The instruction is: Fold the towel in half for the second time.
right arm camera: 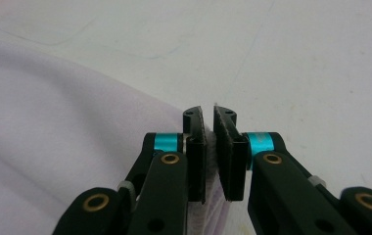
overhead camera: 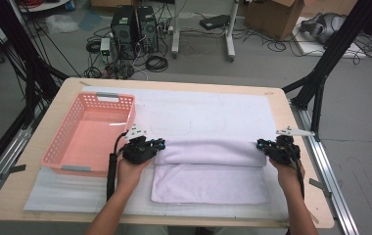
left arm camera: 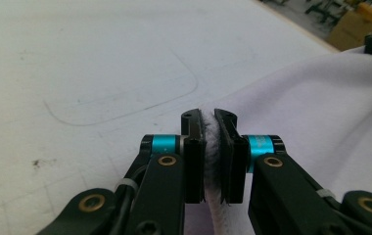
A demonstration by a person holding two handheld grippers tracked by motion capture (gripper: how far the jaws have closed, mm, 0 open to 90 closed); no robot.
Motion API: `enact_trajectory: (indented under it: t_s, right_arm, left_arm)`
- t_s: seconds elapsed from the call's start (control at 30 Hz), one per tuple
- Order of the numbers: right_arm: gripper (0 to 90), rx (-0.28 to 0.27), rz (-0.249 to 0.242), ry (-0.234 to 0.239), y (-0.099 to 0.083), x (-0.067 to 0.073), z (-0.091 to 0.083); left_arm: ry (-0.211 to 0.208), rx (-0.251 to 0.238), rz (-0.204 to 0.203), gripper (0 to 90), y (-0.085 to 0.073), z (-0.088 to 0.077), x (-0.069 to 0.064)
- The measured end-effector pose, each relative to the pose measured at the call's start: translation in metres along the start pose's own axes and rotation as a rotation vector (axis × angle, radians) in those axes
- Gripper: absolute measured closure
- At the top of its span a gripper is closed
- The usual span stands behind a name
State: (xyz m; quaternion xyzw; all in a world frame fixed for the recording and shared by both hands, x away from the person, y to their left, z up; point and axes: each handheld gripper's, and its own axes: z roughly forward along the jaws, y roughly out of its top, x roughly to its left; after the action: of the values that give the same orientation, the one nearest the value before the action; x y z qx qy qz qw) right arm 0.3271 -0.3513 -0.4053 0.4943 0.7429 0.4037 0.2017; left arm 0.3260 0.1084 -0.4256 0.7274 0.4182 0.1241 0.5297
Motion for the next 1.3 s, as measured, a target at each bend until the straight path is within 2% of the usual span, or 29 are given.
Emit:
enact_trajectory:
  t_s: [0.1,0.33,0.43,0.6,0.67,0.83,1.3]
  right_arm:
    - [83.3,-0.046,-0.001,0.015,-0.015,0.004,-0.015]
    - [82.5,-0.082,-0.010,0.027,-0.042,0.013,-0.036]
    - [82.5,-0.083,-0.036,0.017,-0.047,0.019,-0.042]
    - [82.4,-0.088,-0.069,0.006,-0.053,0.028,-0.054]
    - [82.4,-0.090,-0.068,0.003,-0.057,0.029,-0.057]
    - [82.4,-0.090,-0.069,0.013,-0.064,0.032,-0.063]
    - [82.5,-0.105,-0.094,0.046,-0.077,0.046,-0.085]
  left_arm:
    - [-0.023,-0.008,0.019,82.5,-0.008,-0.010,-0.004]
    - [-0.065,-0.025,0.044,82.6,-0.023,-0.025,-0.017]
    - [-0.068,-0.024,0.062,82.6,-0.028,-0.030,-0.024]
    - [-0.061,-0.017,0.056,82.5,-0.038,-0.040,-0.028]
    - [-0.055,-0.014,0.051,82.4,-0.043,-0.044,-0.029]
    - [-0.046,-0.003,0.078,82.3,-0.049,-0.047,-0.036]
    - [-0.090,-0.012,0.086,81.9,-0.057,-0.070,-0.044]
